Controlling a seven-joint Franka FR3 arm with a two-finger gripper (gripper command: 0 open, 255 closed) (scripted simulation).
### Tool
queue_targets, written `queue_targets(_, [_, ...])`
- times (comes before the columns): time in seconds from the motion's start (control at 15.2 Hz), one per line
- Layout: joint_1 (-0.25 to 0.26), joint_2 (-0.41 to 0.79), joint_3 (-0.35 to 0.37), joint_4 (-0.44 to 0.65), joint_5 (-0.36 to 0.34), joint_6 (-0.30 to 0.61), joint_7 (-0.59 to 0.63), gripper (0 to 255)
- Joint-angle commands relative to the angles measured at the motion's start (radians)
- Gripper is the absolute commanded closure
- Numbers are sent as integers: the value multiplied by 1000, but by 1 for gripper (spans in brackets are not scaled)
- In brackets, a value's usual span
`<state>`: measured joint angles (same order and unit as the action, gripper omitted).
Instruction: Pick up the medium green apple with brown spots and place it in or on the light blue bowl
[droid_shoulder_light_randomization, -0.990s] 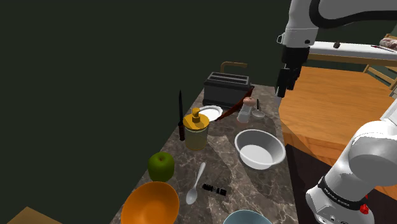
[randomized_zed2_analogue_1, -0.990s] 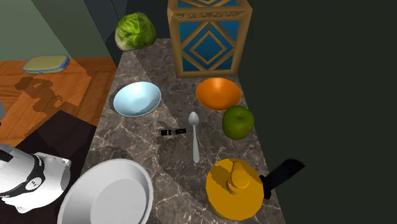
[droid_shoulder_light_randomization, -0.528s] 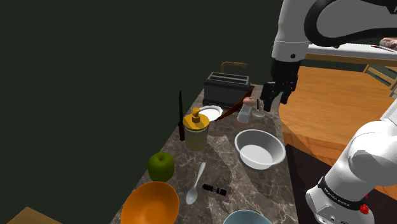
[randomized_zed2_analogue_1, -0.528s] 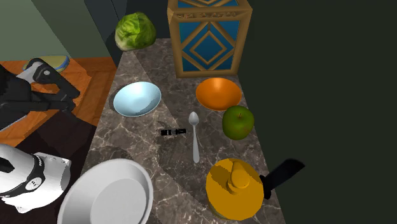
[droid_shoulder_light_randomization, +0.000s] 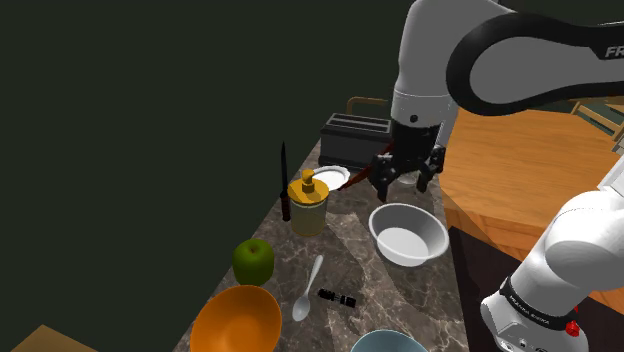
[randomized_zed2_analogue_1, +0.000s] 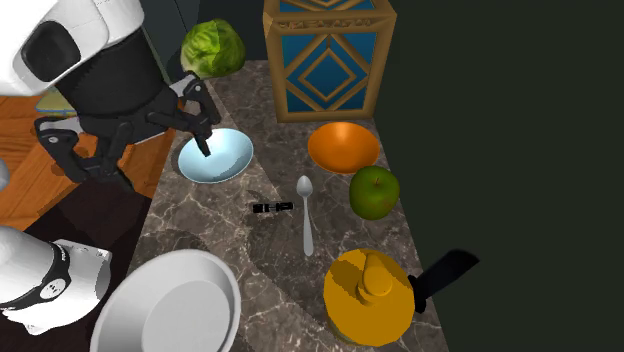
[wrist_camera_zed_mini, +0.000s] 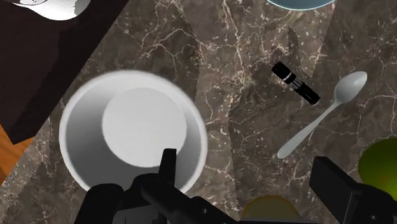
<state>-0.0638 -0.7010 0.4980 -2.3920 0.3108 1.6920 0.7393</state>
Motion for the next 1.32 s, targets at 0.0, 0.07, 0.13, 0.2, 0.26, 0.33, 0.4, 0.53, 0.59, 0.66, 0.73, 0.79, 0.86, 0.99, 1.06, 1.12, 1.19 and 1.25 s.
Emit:
queue_targets(0.0, [-19, 33, 67, 17, 20, 33, 111, 0])
queue_targets(0.07, [-33, 60, 103, 35, 25, 50, 164, 0])
queue_targets(0.13, [-49, 89, 140, 54, 27, 68, 219, 0])
queue_targets(0.2, [-67, 120, 178, 74, 26, 86, 274, 0])
queue_targets(0.26, [-87, 153, 217, 97, 22, 103, 330, 0])
queue_targets(0.33, [-109, 188, 257, 121, 14, 121, 387, 0])
queue_targets(0.4, [-134, 226, 299, 146, 2, 138, 446, 0])
queue_targets(0.53, [-189, 310, 388, 202, -37, 170, 571, 0])
queue_targets(0.59, [-221, 358, 436, 232, -66, 186, 637, 0])
queue_targets(0.66, [-255, 412, 488, 263, -103, 200, 709, 0])
queue_targets(0.73, [-290, 474, 542, 296, -152, 213, 787, 0])
queue_targets(0.79, [-326, 547, 601, 331, -215, 223, 875, 0])
queue_targets(0.86, [-357, 638, 661, 368, -300, 228, 977, 0])
queue_targets(0.99, [-336, 864, 717, 454, -523, 206, 1209, 0])
queue_targets(1.06, [-276, 951, 686, 501, -605, 185, 1297, 0])
queue_targets(1.12, [-202, 1010, 632, 549, -655, 167, 1360, 0])
queue_targets(1.19, [-139, 1064, 586, 598, -697, 149, 1415, 0])
queue_targets(1.25, [-85, 1114, 547, 649, -734, 130, 1463, 0])
